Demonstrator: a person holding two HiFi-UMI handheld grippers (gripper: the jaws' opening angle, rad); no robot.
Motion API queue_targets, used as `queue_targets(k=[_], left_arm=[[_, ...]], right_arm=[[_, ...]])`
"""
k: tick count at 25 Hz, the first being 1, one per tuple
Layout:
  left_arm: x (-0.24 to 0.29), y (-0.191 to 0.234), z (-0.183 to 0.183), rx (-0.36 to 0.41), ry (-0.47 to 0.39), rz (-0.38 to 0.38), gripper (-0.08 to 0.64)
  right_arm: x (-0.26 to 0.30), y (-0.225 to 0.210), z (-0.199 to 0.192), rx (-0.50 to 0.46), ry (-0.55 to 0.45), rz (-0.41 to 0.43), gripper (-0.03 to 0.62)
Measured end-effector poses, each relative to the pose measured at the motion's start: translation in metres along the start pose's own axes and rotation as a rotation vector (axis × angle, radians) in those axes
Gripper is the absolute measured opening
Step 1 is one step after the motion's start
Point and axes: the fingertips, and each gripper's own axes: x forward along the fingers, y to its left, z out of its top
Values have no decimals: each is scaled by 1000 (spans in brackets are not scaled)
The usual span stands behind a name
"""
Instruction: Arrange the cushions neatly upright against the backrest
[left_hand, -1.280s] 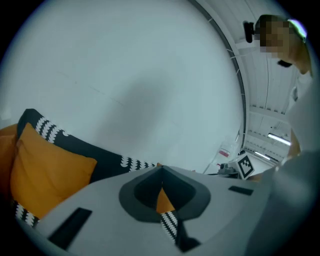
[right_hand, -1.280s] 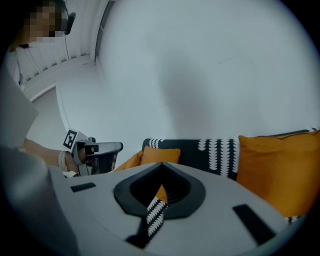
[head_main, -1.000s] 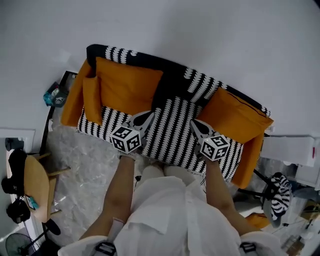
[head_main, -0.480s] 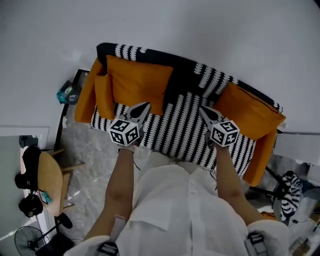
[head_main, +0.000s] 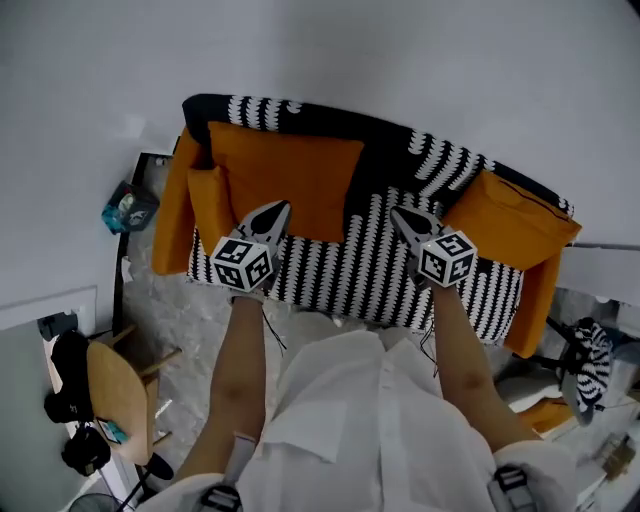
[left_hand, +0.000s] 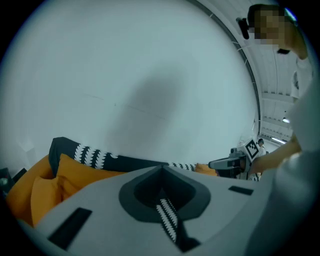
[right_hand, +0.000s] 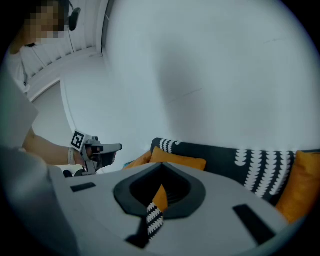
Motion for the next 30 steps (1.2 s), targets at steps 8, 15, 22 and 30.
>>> queue_targets(k=[8,15,22,30], left_arm=[[22,121,11,212,239,-82,15],[38,192,-7,431,504,-176,15],[61,233,-35,654,732,-285,111],[92,285,-63,895,890,-341,243]], right_arm=[[128,31,1,-78,173,16,8],[207,44,-3,-206,298,53,9],[258,34,-15,-407,489,94,97],[295,-1,-46,-606,689,125,201]])
